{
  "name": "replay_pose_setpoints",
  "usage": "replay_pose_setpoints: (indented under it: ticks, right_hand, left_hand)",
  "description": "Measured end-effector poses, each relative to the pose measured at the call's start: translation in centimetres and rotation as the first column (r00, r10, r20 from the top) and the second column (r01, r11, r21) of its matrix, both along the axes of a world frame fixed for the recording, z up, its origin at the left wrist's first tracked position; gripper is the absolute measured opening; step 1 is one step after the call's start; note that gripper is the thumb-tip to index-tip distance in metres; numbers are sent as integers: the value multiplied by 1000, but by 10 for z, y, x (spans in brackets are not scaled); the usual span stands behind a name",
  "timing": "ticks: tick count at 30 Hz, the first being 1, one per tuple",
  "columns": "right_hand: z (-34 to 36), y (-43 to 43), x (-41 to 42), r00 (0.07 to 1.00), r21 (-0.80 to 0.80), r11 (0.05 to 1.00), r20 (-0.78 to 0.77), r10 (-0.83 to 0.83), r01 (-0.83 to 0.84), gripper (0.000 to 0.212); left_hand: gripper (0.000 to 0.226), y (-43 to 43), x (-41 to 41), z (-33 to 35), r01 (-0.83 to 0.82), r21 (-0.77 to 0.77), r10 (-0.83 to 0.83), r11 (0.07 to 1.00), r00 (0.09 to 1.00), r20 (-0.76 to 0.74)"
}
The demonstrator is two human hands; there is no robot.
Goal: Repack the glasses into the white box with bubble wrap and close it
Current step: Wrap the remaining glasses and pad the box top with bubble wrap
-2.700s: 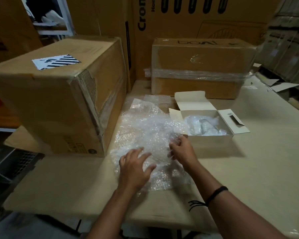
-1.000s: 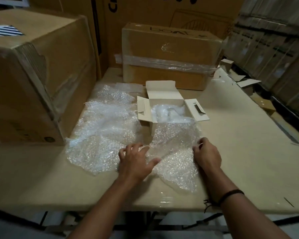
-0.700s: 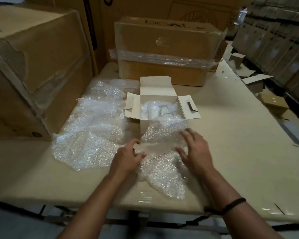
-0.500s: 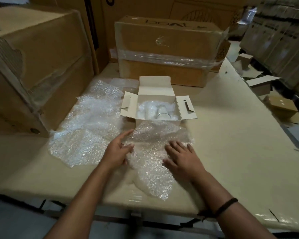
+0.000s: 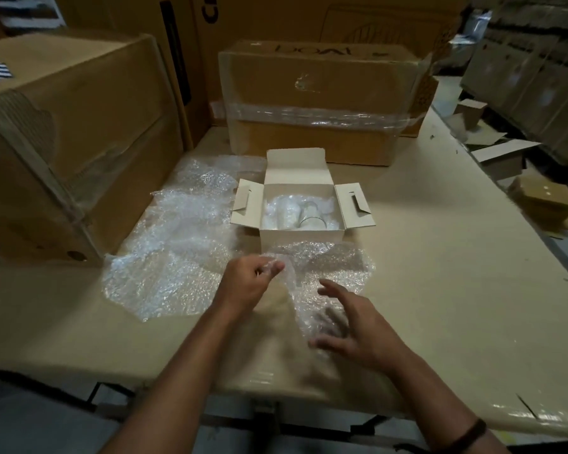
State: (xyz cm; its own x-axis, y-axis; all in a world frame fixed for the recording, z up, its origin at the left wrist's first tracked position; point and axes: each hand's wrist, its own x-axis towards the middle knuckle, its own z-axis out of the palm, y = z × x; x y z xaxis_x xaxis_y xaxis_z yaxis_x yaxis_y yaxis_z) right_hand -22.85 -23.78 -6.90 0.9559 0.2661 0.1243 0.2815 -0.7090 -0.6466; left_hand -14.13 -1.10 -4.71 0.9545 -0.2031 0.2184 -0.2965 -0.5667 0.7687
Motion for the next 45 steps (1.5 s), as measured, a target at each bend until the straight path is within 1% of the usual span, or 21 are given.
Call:
replay_pose_setpoints:
  ticks: [2, 4, 6, 9, 10, 13, 16, 18, 20, 22, 24, 26, 27, 28, 31, 32, 34, 37, 41, 43, 45]
  right_hand:
    - [-4, 1, -1, 988, 95, 988, 88, -127, 119, 41]
    - [1, -1, -1, 968, 196, 954, 67, -244, 227, 16]
    - [12, -2, -5, 954, 385, 874, -94, -284, 298, 18]
    - [24, -9, -8, 917, 633, 665, -242, -316, 396, 28]
    - [24, -12, -10, 918, 647, 653, -243, -312, 394, 40]
    - [17, -23, -16, 951, 615, 727, -224, -211, 306, 84]
    - [13, -26, -28, 965, 618, 742, -196, -174, 260, 98]
    - [14, -22, -32, 952, 588, 748, -193, -238, 306, 86]
    - [14, -16, -27, 915, 578, 711, -217, -341, 401, 49]
    - [16, -14, -19, 872, 637, 607, -247, -423, 475, 26]
    - [20, -18, -11, 835, 663, 538, -263, -484, 521, 15]
    - [23, -24, -4, 811, 631, 535, -289, -509, 561, 9]
    - [22, -28, 0, 804, 606, 546, -314, -505, 579, 7]
    - [22, -32, 3, 794, 575, 558, -338, -505, 599, 5]
    - [16, -41, 13, 738, 434, 597, -382, -556, 674, 6]
    - [14, -43, 17, 711, 388, 597, -385, -588, 703, 6]
    - [10, -45, 21, 660, 309, 583, -354, -663, 751, 5]
    - [5, -45, 21, 609, 215, 570, -250, -753, 793, 8]
    - [-3, -38, 20, 596, 73, 592, -132, -792, 803, 16]
    - [-8, -35, 20, 599, -51, 604, -80, -797, 796, 30]
    - [-12, -34, 17, 607, -69, 603, 45, -794, 794, 45]
  left_hand:
    - [55, -1, 8, -4, -16, 32, 14, 999, 998, 56]
    - [61, 1, 13, -10, -19, 113, 7, 993, 995, 101]
    - [49, 6, 12, -10, 99, 93, -104, 991, 993, 53]
    - [22, 5, 3, -6, 296, -82, -306, 952, 936, -173]
    - [19, 2, 1, -6, 291, -87, -302, 953, 933, -194]
    - [23, -14, -4, -6, 176, -90, -187, 980, 974, -128]
    - [26, -28, -8, -1, 66, -148, -77, 987, 995, -69]
    - [27, -36, -7, 2, 52, -173, -69, 983, 993, -93]
    - [27, -37, -5, 3, 97, -243, -141, 965, 976, -169]
    - [27, -33, -3, -3, 227, -226, -280, 947, 930, -240]
    - [30, -26, -5, -12, 386, -162, -419, 908, 840, -346]
    - [68, -18, -3, -20, 444, -28, -418, 896, 818, -395]
    - [76, -17, 0, -22, 432, 24, -392, 902, 839, -378]
    - [66, -15, 2, -22, 414, 23, -380, 910, 854, -355]
    - [12, -13, 11, -22, 335, -74, -341, 939, 884, -320]
    - [6, -12, 13, -25, 300, -119, -322, 947, 890, -322]
    - [11, -14, 13, -30, 221, -170, -266, 960, 910, -319]
    - [10, -20, 14, -32, 84, -119, -110, 989, 966, -232]
    - [46, -30, 9, -27, 85, -169, -123, 982, 965, -230]
    - [56, -31, 5, -32, 175, -9, -175, 984, 976, -130]
    - [56, -30, 4, -38, 215, 347, -217, 913, 976, -32]
